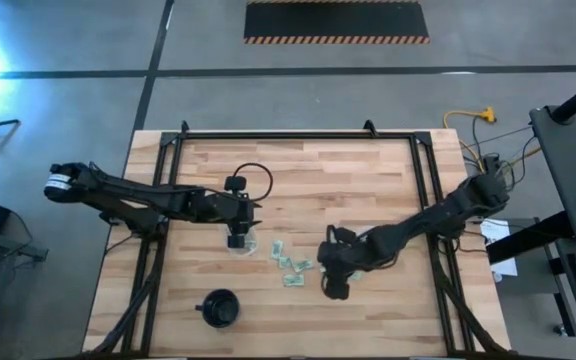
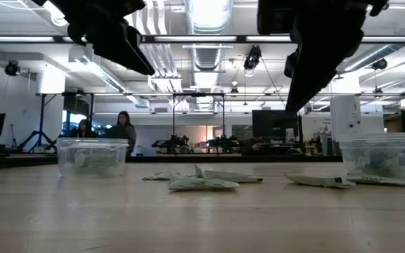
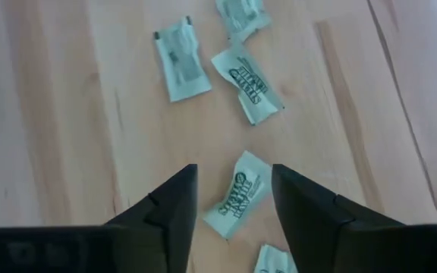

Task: Pick and place Stevia / Truvia into bins
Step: Put the stevia packet into the round transparent container

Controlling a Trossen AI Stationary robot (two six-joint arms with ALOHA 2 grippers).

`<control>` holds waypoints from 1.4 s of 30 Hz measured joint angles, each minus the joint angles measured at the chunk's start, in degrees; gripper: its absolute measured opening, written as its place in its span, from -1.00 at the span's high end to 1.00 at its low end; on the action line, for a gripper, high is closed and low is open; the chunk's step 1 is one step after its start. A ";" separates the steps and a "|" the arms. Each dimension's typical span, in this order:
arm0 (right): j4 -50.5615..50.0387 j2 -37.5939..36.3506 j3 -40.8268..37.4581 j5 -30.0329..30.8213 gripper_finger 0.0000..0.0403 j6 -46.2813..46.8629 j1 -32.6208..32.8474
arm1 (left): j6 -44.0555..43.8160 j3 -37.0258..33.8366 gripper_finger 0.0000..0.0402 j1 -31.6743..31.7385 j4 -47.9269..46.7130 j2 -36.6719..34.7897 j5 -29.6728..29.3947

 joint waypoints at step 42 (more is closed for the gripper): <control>-5.68 15.51 5.10 -1.46 0.09 4.54 -0.37 | -0.73 -2.28 0.15 0.02 -5.63 -3.74 -3.28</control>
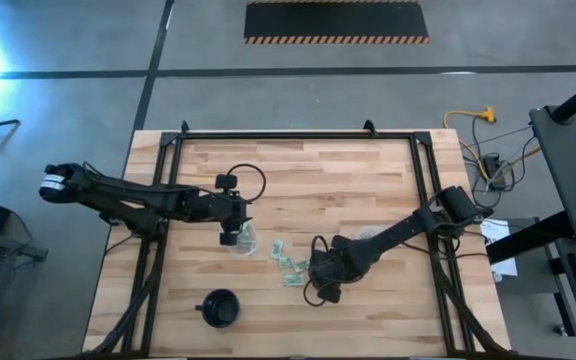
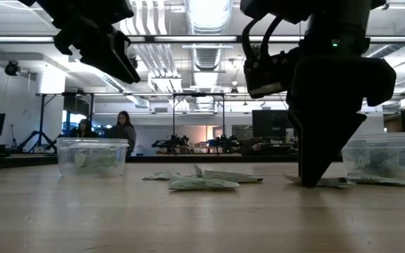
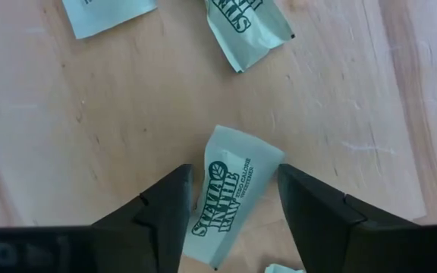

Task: Pick and place Stevia / Truvia into bins
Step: Put the stevia packet into the round transparent container

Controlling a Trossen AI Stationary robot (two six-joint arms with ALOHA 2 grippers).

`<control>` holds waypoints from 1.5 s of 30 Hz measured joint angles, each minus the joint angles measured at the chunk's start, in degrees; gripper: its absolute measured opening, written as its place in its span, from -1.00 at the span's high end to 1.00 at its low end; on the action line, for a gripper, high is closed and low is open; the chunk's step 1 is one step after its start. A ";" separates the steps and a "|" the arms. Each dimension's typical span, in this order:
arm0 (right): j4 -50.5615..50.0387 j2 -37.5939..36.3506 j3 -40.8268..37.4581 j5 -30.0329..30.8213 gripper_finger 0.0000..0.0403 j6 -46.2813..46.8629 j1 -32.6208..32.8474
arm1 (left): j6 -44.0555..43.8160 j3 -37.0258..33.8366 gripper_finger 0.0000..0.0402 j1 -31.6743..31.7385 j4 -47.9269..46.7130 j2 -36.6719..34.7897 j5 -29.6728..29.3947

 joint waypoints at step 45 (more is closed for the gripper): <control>-26.12 -19.51 -2.88 4.48 0.96 4.93 0.00 | -0.09 -0.33 0.15 0.01 0.13 0.00 0.01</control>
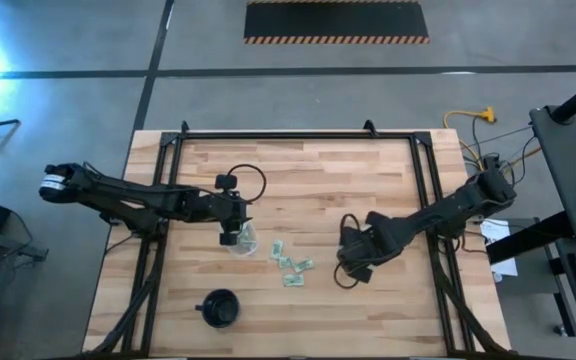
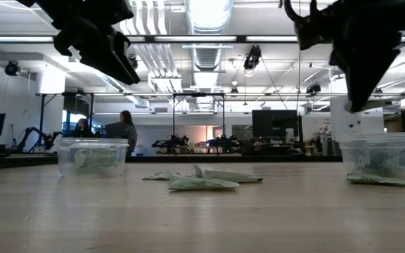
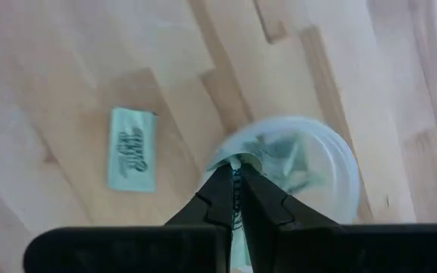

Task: Pick and place Stevia / Truvia into bins
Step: Put the stevia packet into the round transparent container, then put the stevia packet into the oval transparent container

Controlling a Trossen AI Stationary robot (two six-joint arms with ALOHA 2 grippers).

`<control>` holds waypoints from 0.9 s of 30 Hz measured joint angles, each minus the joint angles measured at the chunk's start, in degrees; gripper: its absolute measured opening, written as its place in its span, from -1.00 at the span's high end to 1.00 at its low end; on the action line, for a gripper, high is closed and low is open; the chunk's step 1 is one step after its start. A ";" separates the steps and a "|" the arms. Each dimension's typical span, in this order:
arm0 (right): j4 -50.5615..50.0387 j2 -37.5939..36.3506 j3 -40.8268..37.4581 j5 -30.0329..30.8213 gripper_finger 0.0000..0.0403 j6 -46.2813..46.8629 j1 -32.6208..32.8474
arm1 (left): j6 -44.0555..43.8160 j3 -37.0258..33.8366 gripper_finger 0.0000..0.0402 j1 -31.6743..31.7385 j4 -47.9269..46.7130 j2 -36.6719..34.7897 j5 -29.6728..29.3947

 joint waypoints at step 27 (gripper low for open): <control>1.35 -6.53 -13.06 0.80 0.43 8.05 -0.02 | 0.10 -0.17 0.15 0.00 1.31 0.00 0.01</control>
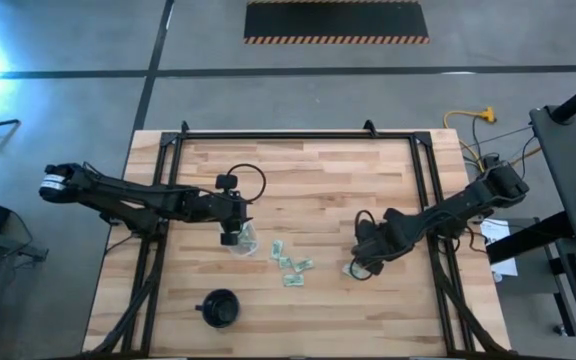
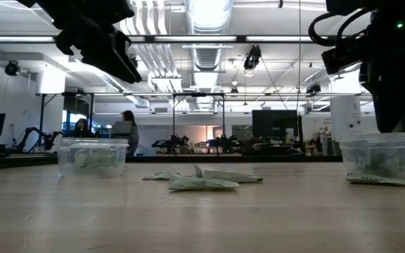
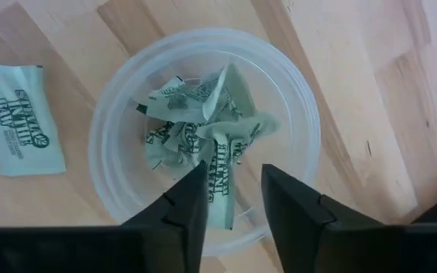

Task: Pick and place Stevia / Truvia into bins
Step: Put the stevia packet into the oval transparent container

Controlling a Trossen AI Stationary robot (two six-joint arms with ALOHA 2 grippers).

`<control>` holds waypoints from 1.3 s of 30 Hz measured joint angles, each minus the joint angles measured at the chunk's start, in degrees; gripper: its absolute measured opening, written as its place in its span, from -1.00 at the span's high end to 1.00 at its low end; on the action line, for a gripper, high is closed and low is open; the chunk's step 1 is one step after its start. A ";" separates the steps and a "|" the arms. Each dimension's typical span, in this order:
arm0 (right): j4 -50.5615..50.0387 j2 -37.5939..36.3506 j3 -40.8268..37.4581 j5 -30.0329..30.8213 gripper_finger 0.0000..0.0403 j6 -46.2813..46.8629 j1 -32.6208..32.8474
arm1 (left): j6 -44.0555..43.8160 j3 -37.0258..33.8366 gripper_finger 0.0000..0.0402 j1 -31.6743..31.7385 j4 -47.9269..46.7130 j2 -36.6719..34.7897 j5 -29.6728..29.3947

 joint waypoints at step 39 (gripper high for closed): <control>15.97 -0.01 -0.47 17.77 0.44 -12.87 9.14 | 10.89 27.23 0.15 -2.56 -4.96 41.91 24.66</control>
